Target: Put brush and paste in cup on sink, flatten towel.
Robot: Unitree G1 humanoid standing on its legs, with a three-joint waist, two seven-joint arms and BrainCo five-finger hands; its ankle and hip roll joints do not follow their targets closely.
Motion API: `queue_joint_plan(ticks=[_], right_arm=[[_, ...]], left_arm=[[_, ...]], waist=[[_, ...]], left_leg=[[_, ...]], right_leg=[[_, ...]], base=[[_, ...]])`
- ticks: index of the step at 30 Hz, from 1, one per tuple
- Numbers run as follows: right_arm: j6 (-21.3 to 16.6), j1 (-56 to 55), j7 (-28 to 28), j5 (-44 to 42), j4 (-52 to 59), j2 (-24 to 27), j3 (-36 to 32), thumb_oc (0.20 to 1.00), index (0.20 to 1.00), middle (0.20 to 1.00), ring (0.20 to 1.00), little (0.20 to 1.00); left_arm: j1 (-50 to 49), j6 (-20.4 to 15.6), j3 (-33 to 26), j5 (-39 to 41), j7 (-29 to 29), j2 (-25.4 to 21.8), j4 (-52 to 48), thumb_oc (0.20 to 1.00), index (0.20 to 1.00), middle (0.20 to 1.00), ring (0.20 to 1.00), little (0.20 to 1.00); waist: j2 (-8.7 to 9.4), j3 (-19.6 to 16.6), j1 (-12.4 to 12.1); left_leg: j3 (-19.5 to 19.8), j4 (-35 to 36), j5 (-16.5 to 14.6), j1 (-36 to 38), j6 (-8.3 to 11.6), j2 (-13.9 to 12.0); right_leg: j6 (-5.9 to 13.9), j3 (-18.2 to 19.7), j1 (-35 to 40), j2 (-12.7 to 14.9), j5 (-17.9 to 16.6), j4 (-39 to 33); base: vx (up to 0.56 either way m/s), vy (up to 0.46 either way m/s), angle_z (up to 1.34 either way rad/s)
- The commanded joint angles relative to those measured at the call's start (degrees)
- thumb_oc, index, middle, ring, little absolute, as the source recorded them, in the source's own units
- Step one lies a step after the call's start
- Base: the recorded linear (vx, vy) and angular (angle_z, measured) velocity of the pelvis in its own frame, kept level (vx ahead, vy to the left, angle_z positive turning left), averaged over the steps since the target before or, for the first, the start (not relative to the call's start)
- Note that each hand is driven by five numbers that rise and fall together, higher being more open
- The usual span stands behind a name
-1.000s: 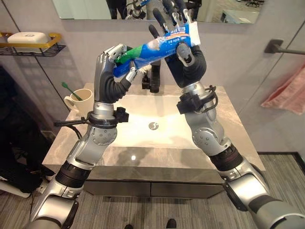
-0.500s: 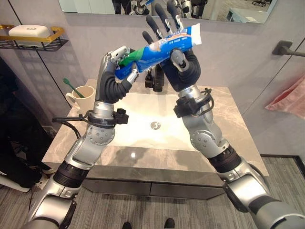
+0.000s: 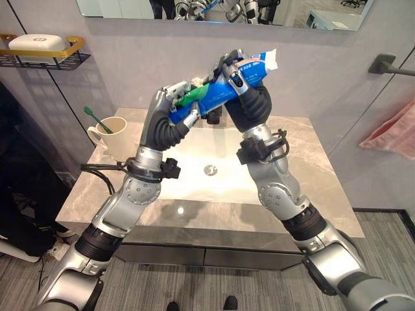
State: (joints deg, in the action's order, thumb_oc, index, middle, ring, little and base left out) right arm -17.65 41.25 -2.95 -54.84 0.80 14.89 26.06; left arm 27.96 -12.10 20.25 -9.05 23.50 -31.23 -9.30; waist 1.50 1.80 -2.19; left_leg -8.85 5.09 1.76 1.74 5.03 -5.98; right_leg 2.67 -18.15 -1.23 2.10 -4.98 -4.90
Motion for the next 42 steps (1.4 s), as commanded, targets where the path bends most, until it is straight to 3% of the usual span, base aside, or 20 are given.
queue_joint_plan(ticks=[1, 6, 14, 25, 29, 42], right_arm=[[-3.1, 1.2, -5.9, 4.9, 1.5, -0.9, -6.4, 0.2, 0.2, 0.2, 0.2, 0.2], [-2.7, 0.9, -8.7, 7.9, 2.2, 0.1, -8.5, 0.2, 0.2, 0.2, 0.2, 0.2], [-2.4, 9.6, -13.3, 12.1, -0.5, 5.9, -11.6, 0.2, 0.2, 0.2, 0.2, 0.2], [0.4, 23.3, -13.3, 16.8, -9.5, 8.7, -6.3, 0.2, 0.2, 0.2, 0.2, 0.2], [2.0, 24.5, -13.7, 19.2, -12.3, 9.2, -5.7, 0.2, 0.2, 0.2, 0.2, 0.2], [3.6, 26.2, -14.5, 20.4, -20.1, 6.2, -5.7, 0.2, 0.2, 0.2, 0.2, 0.2]], left_arm=[[-1.8, -0.5, -3.2, 0.9, 2.5, -1.7, -2.7, 1.0, 1.0, 1.0, 1.0, 1.0], [-8.9, -0.7, -4.3, 4.3, 0.3, -2.8, -5.7, 1.0, 1.0, 1.0, 1.0, 1.0], [-26.1, -1.2, -6.6, 16.1, -7.9, -6.1, -5.2, 1.0, 1.0, 1.0, 1.0, 1.0], [-33.1, 0.3, -6.0, 16.0, -15.1, -17.2, 0.4, 1.0, 1.0, 1.0, 1.0, 1.0], [-36.0, 0.9, -8.1, 23.5, -16.6, -15.8, 1.9, 1.0, 1.0, 1.0, 1.0, 1.0], [-35.1, 1.1, -7.1, 25.4, -17.2, -14.9, 3.0, 1.0, 1.0, 1.0, 1.0, 1.0]], waist=[[1.89, -1.1, -0.5], [2.07, -0.9, -1.9], [2.87, -0.1, -7.6], [4.1, 1.0, -13.8], [4.12, 1.9, -15.5], [4.59, 3.2, -17.8]], left_leg=[[1.7, -0.1, 3.9, -4.6, 3.37, -0.3], [2.9, -0.1, 4.0, -5.4, 3.1, 0.5], [6.2, -0.1, 4.6, -7.6, 2.72, 2.4], [9.5, -0.1, 5.3, -10.7, 2.66, 4.5], [10.9, -0.1, 5.9, -12.6, 2.56, 5.4], [12.0, -0.1, 6.0, -15.7, 1.8, 7.3]], right_leg=[[5.68, 0.3, 6.7, 6.1, 4.2, 1.4], [5.75, -1.0, 7.0, 6.5, 4.5, 1.6], [6.22, -4.8, 8.2, 7.0, 4.4, 0.8], [6.99, -8.5, 8.7, 7.5, 4.4, 0.0], [7.23, -9.8, 8.1, 7.9, 4.0, -0.1], [8.2, -10.3, 6.3, 9.0, 2.8, -0.1]], base=[[0.02, 0.005, 0.14], [0.02, -0.001, 0.19], [0.01, 0.001, 0.23], [0.01, 0.005, 0.22], [0.01, 0.01, 0.25], [0.02, 0.023, 0.06]])
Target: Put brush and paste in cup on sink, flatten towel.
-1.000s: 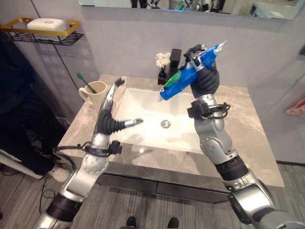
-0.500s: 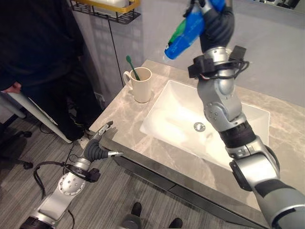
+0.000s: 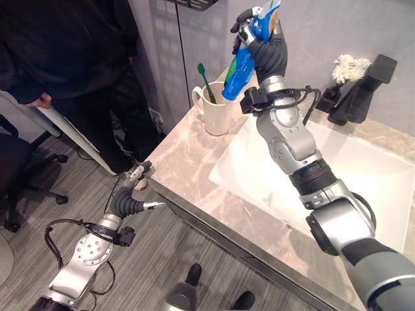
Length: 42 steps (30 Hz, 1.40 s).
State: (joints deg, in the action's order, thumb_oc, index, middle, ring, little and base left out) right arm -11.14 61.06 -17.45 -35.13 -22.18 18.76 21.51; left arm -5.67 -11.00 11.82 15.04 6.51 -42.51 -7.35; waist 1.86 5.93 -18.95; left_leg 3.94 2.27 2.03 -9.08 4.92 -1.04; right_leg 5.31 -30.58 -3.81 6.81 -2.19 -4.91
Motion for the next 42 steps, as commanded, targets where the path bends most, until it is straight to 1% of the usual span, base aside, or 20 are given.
queue_joint_plan(ticks=[1, 4, 7, 8, 12, 13, 16, 19, 25, 26, 30, 32, 42], right_arm=[[-3.0, 6.6, -0.1, 0.6, 2.8, 2.4, -1.2, 0.2, 0.2, 0.2, 0.2, 0.2], [-3.1, 7.2, -0.4, 0.5, 2.7, 2.6, -1.2, 0.2, 0.2, 0.2, 0.2, 0.2], [-3.4, 7.9, -0.9, 0.4, 2.6, 2.6, -1.2, 0.2, 0.2, 0.2, 0.2, 0.2], [-4.0, 8.4, -1.2, -0.1, 2.7, 2.9, -1.5, 0.2, 0.2, 0.2, 0.2, 0.2], [-4.3, 10.2, -1.4, -0.2, 2.3, 3.6, -1.1, 0.2, 0.2, 0.2, 0.2, 0.2], [-4.3, 10.3, -1.4, -0.2, 2.2, 3.6, -1.1, 0.2, 0.2, 0.2, 0.2, 0.2], [-4.3, 11.5, -1.4, 0.5, 1.6, 4.2, -0.3, 0.2, 0.2, 0.2, 0.2, 0.2], [-4.2, 12.1, -1.4, 1.4, 2.0, 4.5, 0.7, 0.2, 0.2, 0.2, 0.2, 0.2], [-3.9, 12.0, -1.8, 2.8, 2.2, 5.6, 1.2, 0.2, 0.2, 0.2, 0.2, 0.2], [-3.5, 11.7, -1.5, 2.9, 2.0, 5.6, 1.5, 0.2, 0.2, 0.2, 0.2, 0.2], [-2.4, 10.3, -1.0, 4.3, 1.7, 7.6, 2.0, 0.2, 0.2, 0.2, 0.2, 0.2], [-1.7, 9.1, -0.9, 5.7, 3.2, 8.7, 2.5, 0.2, 0.2, 0.2, 0.2, 0.2], [-1.1, 5.0, -0.4, 8.7, 6.4, 10.4, 2.5, 0.2, 0.2, 0.2, 0.2, 0.2]], left_arm=[[-1.5, 0.1, 1.3, 1.3, -0.1, -3.6, 1.1, 1.0, 1.0, 1.0, 1.0, 1.0], [-1.5, 0.1, 0.8, 1.1, 0.2, -3.7, 1.1, 1.0, 1.0, 1.0, 1.0, 1.0], [-1.7, -0.7, -1.1, -0.8, 2.2, -3.6, 0.6, 1.0, 1.0, 1.0, 1.0, 1.0], [-2.7, -1.3, -3.9, -3.7, 5.2, -3.2, 1.0, 1.0, 1.0, 1.0, 1.0, 1.0], [-5.1, -1.5, -7.8, -5.5, 7.8, -2.8, 2.2, 1.0, 1.0, 1.0, 1.0, 1.0], [-5.2, -1.5, -7.9, -5.5, 7.8, -2.8, 2.2, 1.0, 1.0, 1.0, 1.0, 1.0], [-6.7, -1.9, -11.6, -5.5, 10.0, -1.3, 3.1, 1.0, 1.0, 1.0, 1.0, 1.0], [-6.8, -2.2, -13.0, -5.8, 11.1, -0.4, 2.9, 1.0, 1.0, 1.0, 1.0, 1.0], [-7.7, -1.5, -13.0, -7.2, 11.7, 0.3, 4.6, 1.0, 1.0, 1.0, 1.0, 1.0], [-8.2, -0.8, -12.2, -7.2, 11.1, 0.7, 6.5, 1.0, 1.0, 1.0, 1.0, 1.0], [-9.7, -0.2, -11.3, -5.6, 9.3, 1.5, 7.9, 1.0, 1.0, 1.0, 1.0, 1.0], [-10.2, -0.2, -11.2, -3.3, 8.4, 2.2, 7.3, 1.0, 1.0, 1.0, 1.0, 1.0], [-9.9, 0.4, -8.3, -2.1, 6.7, 1.7, 8.2, 1.0, 1.0, 1.0, 1.0, 1.0]], waist=[[4.34, -0.8, -1.1], [4.61, -0.7, -1.2], [5.07, -0.7, -1.6], [5.45, -0.8, -2.2], [6.01, -0.9, -3.4], [6.01, -0.9, -3.3], [6.32, -1.1, -4.3], [6.56, -1.0, -4.6], [6.89, -0.6, -5.1], [6.85, -0.3, -5.3], [6.76, 0.2, -5.6], [6.63, 0.3, -5.4], [6.09, 0.7, -4.8]], left_leg=[[-0.8, 2.7, 5.7, -5.0, 1.86, 2.5], [-0.8, 2.7, 5.7, -5.2, 1.74, 2.7], [-0.7, 2.7, 5.5, -5.4, 1.64, 2.8], [-0.5, 2.7, 5.4, -5.4, 1.62, 3.0], [-0.2, 2.7, 5.4, -5.3, 1.63, 3.2], [-0.2, 2.7, 5.4, -5.3, 1.64, 3.2], [0.3, 2.7, 5.5, -5.4, 1.66, 3.4], [0.6, 2.7, 5.6, -5.6, 1.7, 3.5], [1.2, 2.7, 5.8, -6.3, 1.82, 3.7], [1.3, 2.7, 5.9, -6.6, 1.8, 3.8], [1.7, 2.7, 6.1, -7.1, 1.67, 3.9], [1.5, 2.7, 6.1, -7.5, 1.61, 3.9], [1.3, 2.7, 6.1, -8.1, 1.36, 4.0]], right_leg=[[5.62, 2.2, 8.8, 4.4, 0.0, -0.1], [5.8, 2.2, 8.6, 4.5, -0.2, -0.1], [5.86, 2.2, 8.7, 4.6, -0.3, -0.1], [5.9, 2.1, 8.8, 4.6, -0.3, -0.1], [5.91, 1.8, 9.2, 4.6, -0.1, -0.1], [5.91, 1.8, 9.2, 4.6, -0.1, -0.1], [5.85, 1.2, 9.5, 4.5, 0.3, -0.1], [5.82, 0.8, 9.5, 4.4, 0.5, -0.1], [5.84, 0.2, 9.3, 4.3, 0.6, -0.1], [5.88, 0.0, 9.2, 4.2, 0.7, -0.1], [6.0, -0.2, 8.8, 4.2, 0.4, -0.1], [6.05, 0.2, 8.3, 4.2, 0.2, -0.1], [6.4, 0.7, 7.6, 4.4, -0.5, -0.1]], base=[[0.0, 0.0, 0.0], [0.0, 0.0, 0.0], [0.0, 0.0, 0.0], [0.03, -0.02, -0.02], [0.01, -0.006, 0.0], [0.0, 0.0, 0.0], [0.0, 0.0, 0.0], [0.0, -0.011, 0.05], [0.0, -0.017, 0.11], [-0.01, -0.006, 0.15], [0.0, -0.004, 0.08], [0.0, 0.014, 0.05], [0.01, 0.007, -0.03]])
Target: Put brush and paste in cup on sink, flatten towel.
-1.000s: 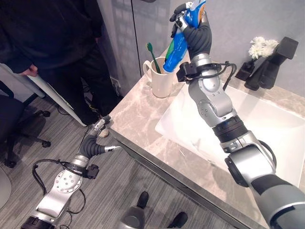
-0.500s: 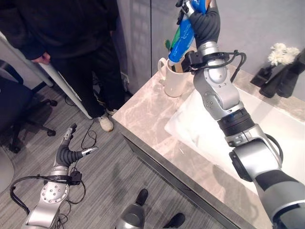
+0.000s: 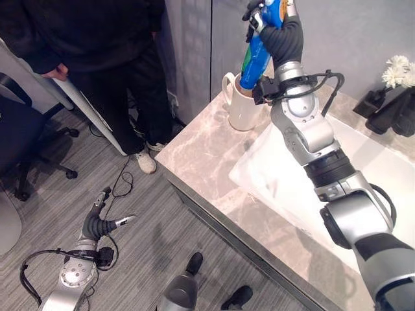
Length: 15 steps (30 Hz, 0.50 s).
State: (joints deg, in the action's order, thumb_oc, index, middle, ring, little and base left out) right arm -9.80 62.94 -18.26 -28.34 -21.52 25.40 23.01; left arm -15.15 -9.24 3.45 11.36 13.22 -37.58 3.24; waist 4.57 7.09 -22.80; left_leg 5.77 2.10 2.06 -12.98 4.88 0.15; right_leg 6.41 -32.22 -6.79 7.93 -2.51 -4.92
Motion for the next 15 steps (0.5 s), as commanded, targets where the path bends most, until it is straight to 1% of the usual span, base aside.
queue_joint_plan(ticks=[1, 8, 15], right_arm=[[-2.4, 2.8, 0.6, 2.4, 6.0, 4.0, 1.1, 0.2, 0.2, 0.2, 0.2, 0.2], [-2.2, 0.7, 0.9, 2.8, 6.8, 4.1, 0.9, 0.2, 0.2, 0.2, 0.2, 0.2], [-2.2, -0.9, 1.0, 0.2, 4.6, 1.7, 0.1, 0.2, 0.2, 0.2, 0.2, 0.2]], left_arm=[[-0.6, -1.3, 0.1, 1.6, -0.1, -3.1, -2.3, 1.0, 1.0, 1.0, 1.0, 1.0], [-0.6, -1.1, 0.8, 1.4, -0.7, -3.1, -1.8, 1.0, 1.0, 1.0, 1.0, 1.0], [-0.1, -1.1, 2.0, 1.7, -0.9, -3.0, -1.7, 1.0, 1.0, 1.0, 1.0, 1.0]], waist=[[3.27, -0.5, -0.8], [2.58, -0.4, -0.4], [2.09, -0.4, -0.4]], left_leg=[[-0.5, 2.9, 6.1, -4.2, 1.37, 2.8], [-1.0, 2.9, 6.1, -4.5, 1.25, 2.9], [-1.2, 2.9, 6.0, -4.6, 1.08, 2.8]], right_leg=[[5.32, 2.4, 10.6, 3.2, -0.1, -0.1], [5.54, 2.7, 10.3, 3.5, -0.4, -0.1], [5.65, 3.0, 9.9, 3.6, -0.3, -0.1]], base=[[0.01, 0.013, -0.1], [0.0, 0.002, 0.0], [0.0, 0.0, 0.0]])
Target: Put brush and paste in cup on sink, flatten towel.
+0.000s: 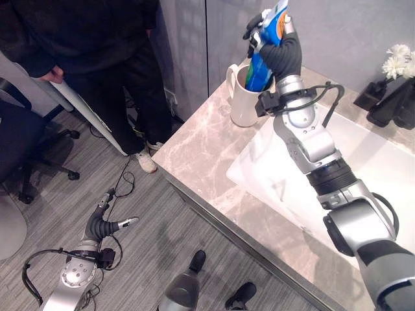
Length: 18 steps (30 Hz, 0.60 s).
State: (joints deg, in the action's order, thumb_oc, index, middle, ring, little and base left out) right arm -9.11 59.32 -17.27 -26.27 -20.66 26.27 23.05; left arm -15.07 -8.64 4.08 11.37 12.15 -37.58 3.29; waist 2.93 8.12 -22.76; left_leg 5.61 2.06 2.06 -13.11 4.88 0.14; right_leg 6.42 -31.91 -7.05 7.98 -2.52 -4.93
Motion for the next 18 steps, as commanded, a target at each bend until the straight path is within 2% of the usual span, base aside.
queue_joint_plan(ticks=[1, 8, 9, 10, 11, 18], right_arm=[[-2.9, 2.9, 0.1, -2.1, 3.6, 0.7, 0.1, 0.2, 0.2, 0.2, 0.2, 0.2], [-3.0, 3.4, 0.0, -2.3, 3.0, -0.4, 0.5, 0.2, 0.2, 0.2, 0.2, 0.2], [-2.8, 3.2, 0.0, -2.5, 2.9, -0.5, 0.7, 0.526, 0.526, 0.526, 0.526, 0.526], [-2.8, 3.1, -0.1, -2.6, 2.8, -0.6, 0.8, 0.705, 0.705, 0.705, 0.705, 0.705], [-2.8, 2.9, -0.1, -2.6, 2.8, -0.7, 0.8, 1.0, 1.0, 1.0, 1.0, 1.0], [-3.0, 2.5, -0.3, -3.3, 3.0, -1.6, 0.6, 1.0, 1.0, 1.0, 1.0, 1.0]], left_arm=[[-0.1, -1.7, 1.5, 1.8, 0.3, -2.9, -1.8, 1.0, 1.0, 1.0, 1.0, 1.0], [0.5, -1.4, 2.4, 1.6, 0.4, -2.3, -0.9, 1.0, 1.0, 1.0, 1.0, 1.0], [0.5, -1.4, 2.4, 1.6, 0.5, -2.2, -0.8, 1.0, 1.0, 1.0, 1.0, 1.0], [0.5, -1.3, 2.4, 1.5, 0.5, -2.2, -0.6, 1.0, 1.0, 1.0, 1.0, 1.0], [0.5, -1.3, 2.4, 1.4, 0.4, -2.2, -0.6, 1.0, 1.0, 1.0, 1.0, 1.0], [0.8, -1.0, 3.1, 0.7, 0.5, -2.6, -0.2, 1.0, 1.0, 1.0, 1.0, 1.0]], waist=[[3.77, -1.4, -0.5], [4.69, -1.1, -0.4], [4.93, -1.0, -0.4], [5.08, -0.9, -0.4], [5.18, -0.9, -0.4], [5.76, -0.6, -0.4]], left_leg=[[-1.0, 2.9, 6.0, -4.5, 1.06, 2.9], [-0.7, 2.9, 6.0, -4.7, 1.02, 2.8], [-0.7, 2.9, 6.0, -4.8, 1.05, 2.7], [-0.6, 2.9, 6.0, -4.9, 1.04, 2.7], [-0.6, 2.9, 6.0, -4.8, 1.02, 2.7], [-0.9, 2.9, 6.0, -4.8, 1.03, 2.4]], right_leg=[[5.64, 2.8, 10.1, 3.5, -0.3, -0.1], [5.65, 2.7, 9.9, 3.3, -0.4, -0.1], [5.64, 2.7, 9.8, 3.2, -0.5, -0.1], [5.6, 2.8, 9.8, 3.2, -0.5, -0.1], [5.56, 2.8, 9.8, 3.2, -0.4, -0.1], [5.53, 3.0, 9.5, 3.0, -0.3, -0.1]], base=[[0.0, 0.0, 0.0], [0.0, 0.0, 0.0], [0.0, 0.0, 0.0], [0.0, 0.0, 0.0], [0.0, 0.0, 0.0], [0.0, 0.0, 0.0]])
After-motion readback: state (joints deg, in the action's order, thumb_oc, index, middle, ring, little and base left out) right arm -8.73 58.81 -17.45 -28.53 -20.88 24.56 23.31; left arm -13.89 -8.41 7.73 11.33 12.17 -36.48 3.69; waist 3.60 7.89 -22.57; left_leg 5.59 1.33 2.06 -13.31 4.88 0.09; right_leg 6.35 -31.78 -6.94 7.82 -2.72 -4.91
